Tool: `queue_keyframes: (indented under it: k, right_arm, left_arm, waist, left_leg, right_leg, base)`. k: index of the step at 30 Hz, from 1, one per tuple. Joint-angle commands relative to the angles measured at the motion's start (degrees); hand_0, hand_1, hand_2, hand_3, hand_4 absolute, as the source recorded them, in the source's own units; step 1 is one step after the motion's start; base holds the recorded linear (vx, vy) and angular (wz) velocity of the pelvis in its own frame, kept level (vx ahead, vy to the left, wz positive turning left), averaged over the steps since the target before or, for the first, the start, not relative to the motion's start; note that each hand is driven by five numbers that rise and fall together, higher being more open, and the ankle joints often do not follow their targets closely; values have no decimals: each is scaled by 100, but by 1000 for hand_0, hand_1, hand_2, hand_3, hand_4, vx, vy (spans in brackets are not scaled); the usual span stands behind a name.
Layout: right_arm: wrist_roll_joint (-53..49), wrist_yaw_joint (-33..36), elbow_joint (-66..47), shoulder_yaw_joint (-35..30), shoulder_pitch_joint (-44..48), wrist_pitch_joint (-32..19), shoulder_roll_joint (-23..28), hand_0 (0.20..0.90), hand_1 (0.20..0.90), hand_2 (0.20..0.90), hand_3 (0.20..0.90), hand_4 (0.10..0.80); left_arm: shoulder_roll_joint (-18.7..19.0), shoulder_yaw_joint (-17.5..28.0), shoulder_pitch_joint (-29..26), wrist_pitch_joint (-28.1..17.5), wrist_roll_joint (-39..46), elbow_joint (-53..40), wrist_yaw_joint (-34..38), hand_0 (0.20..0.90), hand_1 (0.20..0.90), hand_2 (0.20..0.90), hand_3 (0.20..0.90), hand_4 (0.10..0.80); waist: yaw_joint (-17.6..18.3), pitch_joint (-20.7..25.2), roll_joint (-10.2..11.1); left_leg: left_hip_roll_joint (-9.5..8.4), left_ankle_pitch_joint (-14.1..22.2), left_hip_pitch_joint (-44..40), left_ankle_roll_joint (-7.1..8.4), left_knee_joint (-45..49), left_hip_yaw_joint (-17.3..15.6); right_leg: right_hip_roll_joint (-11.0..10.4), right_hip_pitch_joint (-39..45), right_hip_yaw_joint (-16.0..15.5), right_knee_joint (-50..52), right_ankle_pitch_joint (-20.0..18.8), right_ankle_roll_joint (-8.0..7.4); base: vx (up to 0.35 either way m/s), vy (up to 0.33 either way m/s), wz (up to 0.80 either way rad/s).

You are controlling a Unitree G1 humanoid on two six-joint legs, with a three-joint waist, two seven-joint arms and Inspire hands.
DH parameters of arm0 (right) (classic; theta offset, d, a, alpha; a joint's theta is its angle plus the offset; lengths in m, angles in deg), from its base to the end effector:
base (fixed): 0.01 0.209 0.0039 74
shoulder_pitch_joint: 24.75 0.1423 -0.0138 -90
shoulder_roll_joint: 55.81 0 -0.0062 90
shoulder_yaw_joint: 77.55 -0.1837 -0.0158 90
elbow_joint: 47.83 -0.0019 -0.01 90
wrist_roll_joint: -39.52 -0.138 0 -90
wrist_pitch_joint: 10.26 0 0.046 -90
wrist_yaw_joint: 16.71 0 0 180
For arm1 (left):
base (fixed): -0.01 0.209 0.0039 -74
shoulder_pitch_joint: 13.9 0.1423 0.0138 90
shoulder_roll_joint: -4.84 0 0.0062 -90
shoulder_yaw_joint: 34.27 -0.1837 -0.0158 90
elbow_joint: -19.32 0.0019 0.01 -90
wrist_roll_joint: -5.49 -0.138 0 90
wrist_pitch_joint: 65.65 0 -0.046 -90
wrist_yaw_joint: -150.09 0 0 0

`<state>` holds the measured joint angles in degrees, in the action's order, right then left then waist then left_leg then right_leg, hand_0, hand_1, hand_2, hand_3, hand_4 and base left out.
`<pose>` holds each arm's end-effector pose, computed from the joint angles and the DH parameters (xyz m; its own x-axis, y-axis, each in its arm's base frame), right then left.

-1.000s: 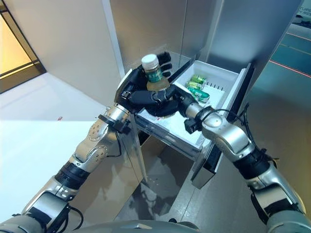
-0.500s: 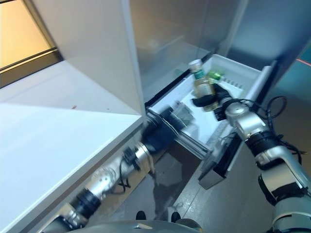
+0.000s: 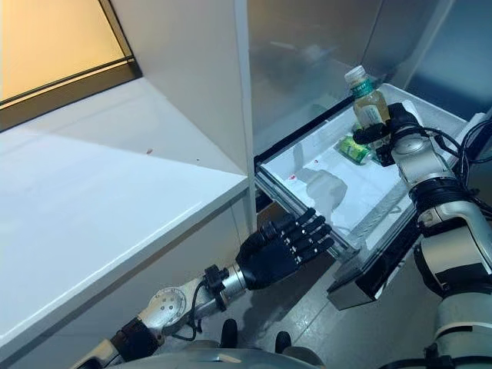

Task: Put drinks into fridge and close the fridge

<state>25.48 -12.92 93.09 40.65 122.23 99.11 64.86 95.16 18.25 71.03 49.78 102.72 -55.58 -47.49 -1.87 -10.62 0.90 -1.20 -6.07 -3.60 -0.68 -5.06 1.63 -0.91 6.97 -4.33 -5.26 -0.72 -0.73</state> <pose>0.3341 -0.2913 0.1896 0.9086 -0.3901 -0.1491 0.1944 0.7111 -0.6757 0.1634 0.0869 -0.0147 0.4964 -0.8637 -0.0870 -0.0482 0.0726 -0.9962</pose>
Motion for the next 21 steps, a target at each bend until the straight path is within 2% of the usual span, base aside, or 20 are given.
queue_keyframes:
  k: [1, 4, 11, 14, 15, 21]
  right_arm:
    - [294, 319, 9, 159, 1426, -497, 616, 300, 300, 300, 200, 100]
    - [168, 559, 313, 204, 1587, -569, 553, 300, 300, 300, 200, 100]
    - [-84, 661, 450, 215, 1517, -457, 600, 300, 300, 300, 200, 100]
    - [-97, 532, 536, 178, 1374, -394, 615, 300, 300, 300, 200, 100]
    - [-96, 532, 536, 177, 1374, -394, 615, 300, 300, 300, 200, 100]
    - [99, 61, 796, 121, 1179, -203, 610, 300, 300, 300, 200, 100]
  left_arm:
    - [-262, -97, 128, 164, -713, 144, -640, 900, 900, 900, 900, 800]
    - [-336, 234, 24, -115, -1779, 1210, -1147, 900, 900, 900, 900, 800]
    - [-251, 903, -139, -1052, -3224, 2585, -1287, 900, 900, 900, 900, 800]
    - [-165, 1225, -284, -1269, -3304, 2978, -1091, 900, 900, 900, 900, 800]
    - [-165, 1225, -284, -1270, -3304, 2979, -1091, 900, 900, 900, 900, 800]
    - [101, 1876, -519, -1408, -3196, 3438, -442, 900, 900, 900, 900, 800]
  waist:
    - [-203, 325, 275]
    - [-294, -101, 204]
    - [-358, -706, 78]
    - [-373, -852, 62]
    - [-373, -851, 63]
    - [-431, -1023, 48]
  left_leg:
    - [-79, 412, 49, -26, 16, 338]
    - [-91, 329, 423, -39, 79, 389]
    - [-57, 190, 932, -52, 95, 393]
    - [-55, 169, 1068, -43, 124, 433]
    - [-55, 169, 1069, -43, 125, 433]
    - [-80, 171, 1211, -16, 194, 495]
  right_leg:
    - [54, -308, -148, 350, -106, 49]
    - [75, -661, -152, 416, -131, 88]
    - [130, -1159, -95, 450, -215, 126]
    - [139, -1295, -83, 519, -187, 143]
    - [138, -1296, -84, 520, -186, 143]
    - [149, -1439, -172, 620, -128, 169]
  base:
    - [-130, -66, 9]
    - [-274, -88, 9]
    - [-120, -80, 7]
    - [-27, -77, 11]
    - [-5, -66, 14]
    - [-2, -56, 7]
